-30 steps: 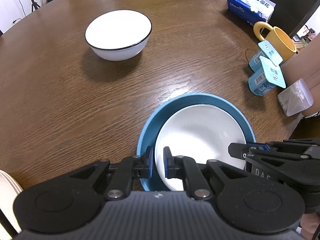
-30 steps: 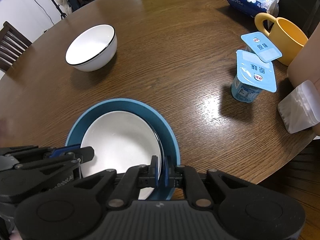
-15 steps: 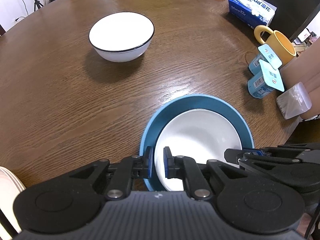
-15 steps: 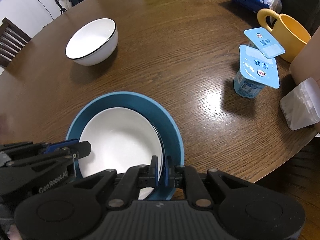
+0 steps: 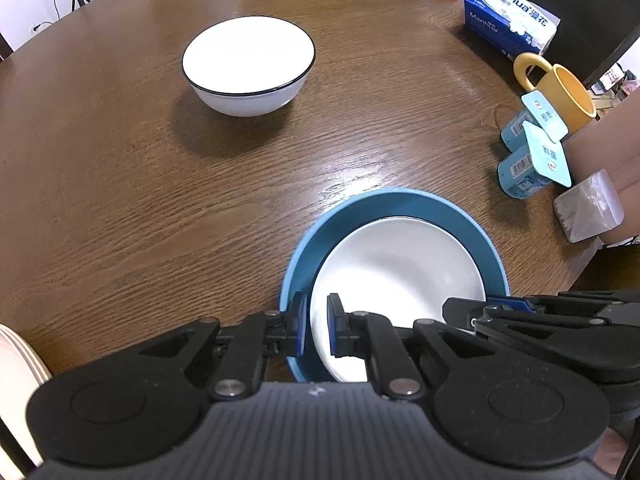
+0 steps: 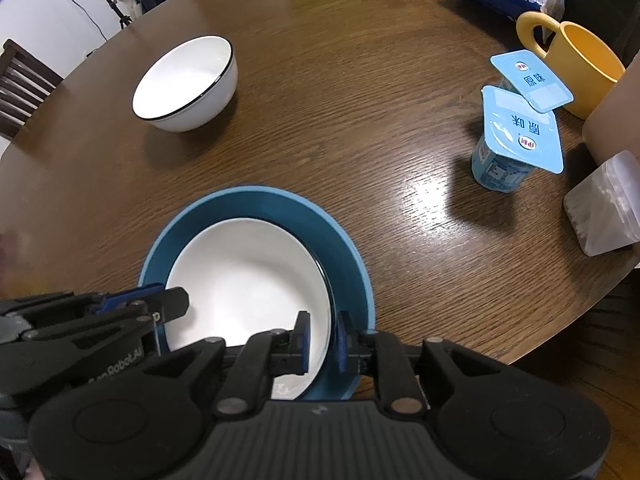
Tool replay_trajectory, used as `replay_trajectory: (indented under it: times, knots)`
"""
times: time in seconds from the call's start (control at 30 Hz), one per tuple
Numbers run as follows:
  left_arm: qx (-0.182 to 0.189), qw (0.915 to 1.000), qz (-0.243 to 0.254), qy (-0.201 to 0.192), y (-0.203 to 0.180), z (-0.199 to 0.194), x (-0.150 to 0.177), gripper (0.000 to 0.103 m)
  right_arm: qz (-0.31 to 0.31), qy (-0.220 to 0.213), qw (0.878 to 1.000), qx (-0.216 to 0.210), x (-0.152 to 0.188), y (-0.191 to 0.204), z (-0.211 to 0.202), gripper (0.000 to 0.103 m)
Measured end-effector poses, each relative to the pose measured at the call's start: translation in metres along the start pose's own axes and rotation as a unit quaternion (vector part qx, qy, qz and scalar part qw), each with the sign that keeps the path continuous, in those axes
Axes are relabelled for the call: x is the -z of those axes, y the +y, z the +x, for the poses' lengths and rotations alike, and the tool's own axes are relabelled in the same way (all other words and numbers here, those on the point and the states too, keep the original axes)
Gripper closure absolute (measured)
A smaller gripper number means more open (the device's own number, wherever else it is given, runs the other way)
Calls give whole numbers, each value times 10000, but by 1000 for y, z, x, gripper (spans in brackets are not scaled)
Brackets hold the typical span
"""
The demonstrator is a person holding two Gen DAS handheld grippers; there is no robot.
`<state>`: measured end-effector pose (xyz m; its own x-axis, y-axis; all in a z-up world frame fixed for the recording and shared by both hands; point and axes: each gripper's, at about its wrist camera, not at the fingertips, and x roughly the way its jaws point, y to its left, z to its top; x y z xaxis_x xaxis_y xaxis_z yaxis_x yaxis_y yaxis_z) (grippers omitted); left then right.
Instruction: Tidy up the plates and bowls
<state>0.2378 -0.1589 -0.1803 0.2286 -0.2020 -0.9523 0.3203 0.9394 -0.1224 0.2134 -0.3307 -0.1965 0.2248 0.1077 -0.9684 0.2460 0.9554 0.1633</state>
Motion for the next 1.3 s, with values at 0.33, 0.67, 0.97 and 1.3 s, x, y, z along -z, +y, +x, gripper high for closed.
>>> replay_trajectory:
  times: [0.33, 0.67, 0.97, 1.3]
  knots:
    - [85, 9999, -108, -62, 3, -9, -1, 92, -11, -66, 10000, -22, -3, -4, -8, 82]
    - [116, 9934, -59, -1140, 14, -72, 10, 13, -296, -900, 9948, -367, 14, -21, -59, 41]
    - [58, 9748, -211, -2220, 20, -110, 42, 0, -894, -2154, 9716, -405, 41, -36, -94, 0]
    - [-355, 9548, -289, -2937, 3, -149, 85, 0, -1085, -2370, 9630, -684, 69, -43, -117, 0]
